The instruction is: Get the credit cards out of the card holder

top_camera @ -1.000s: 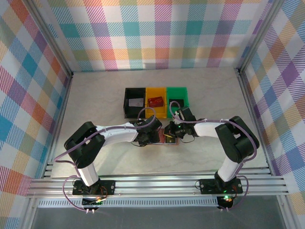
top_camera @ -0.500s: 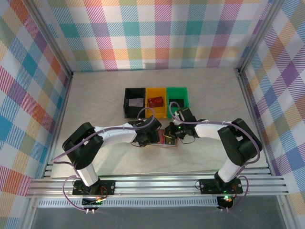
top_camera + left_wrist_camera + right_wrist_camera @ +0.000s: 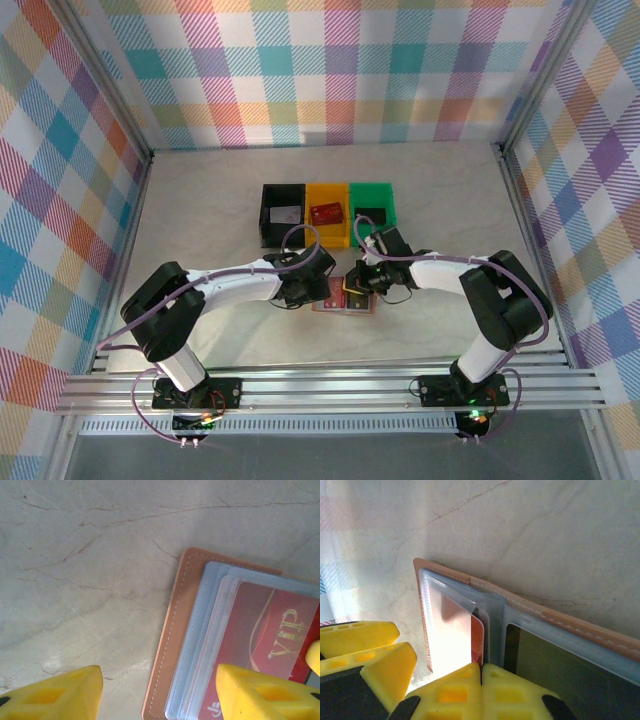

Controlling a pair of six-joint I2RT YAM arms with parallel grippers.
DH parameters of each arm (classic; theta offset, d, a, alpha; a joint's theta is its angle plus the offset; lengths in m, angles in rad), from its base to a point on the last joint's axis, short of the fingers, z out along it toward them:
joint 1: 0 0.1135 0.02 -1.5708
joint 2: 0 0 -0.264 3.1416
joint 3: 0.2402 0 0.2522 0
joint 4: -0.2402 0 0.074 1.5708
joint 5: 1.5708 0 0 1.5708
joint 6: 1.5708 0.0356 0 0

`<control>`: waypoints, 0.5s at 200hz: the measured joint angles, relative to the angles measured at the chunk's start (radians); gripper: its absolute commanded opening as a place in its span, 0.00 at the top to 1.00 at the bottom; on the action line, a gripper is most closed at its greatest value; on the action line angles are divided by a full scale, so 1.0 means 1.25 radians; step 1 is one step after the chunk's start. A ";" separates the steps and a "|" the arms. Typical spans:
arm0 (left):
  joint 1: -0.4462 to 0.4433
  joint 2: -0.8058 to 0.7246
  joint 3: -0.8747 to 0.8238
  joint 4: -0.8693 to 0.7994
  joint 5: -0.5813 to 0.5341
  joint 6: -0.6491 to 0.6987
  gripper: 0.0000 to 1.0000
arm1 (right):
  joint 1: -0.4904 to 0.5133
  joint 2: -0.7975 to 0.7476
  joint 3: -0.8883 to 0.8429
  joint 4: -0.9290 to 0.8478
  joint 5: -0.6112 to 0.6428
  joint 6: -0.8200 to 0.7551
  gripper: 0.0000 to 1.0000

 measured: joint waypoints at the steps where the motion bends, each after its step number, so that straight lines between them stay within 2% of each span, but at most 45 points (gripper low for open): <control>1: 0.000 0.000 0.000 0.000 0.000 0.000 0.38 | 0.000 0.000 0.000 0.000 -0.001 0.000 1.00; 100: 0.000 0.040 0.000 0.012 0.020 -0.020 0.38 | 0.000 -0.004 0.000 -0.029 -0.005 -0.025 1.00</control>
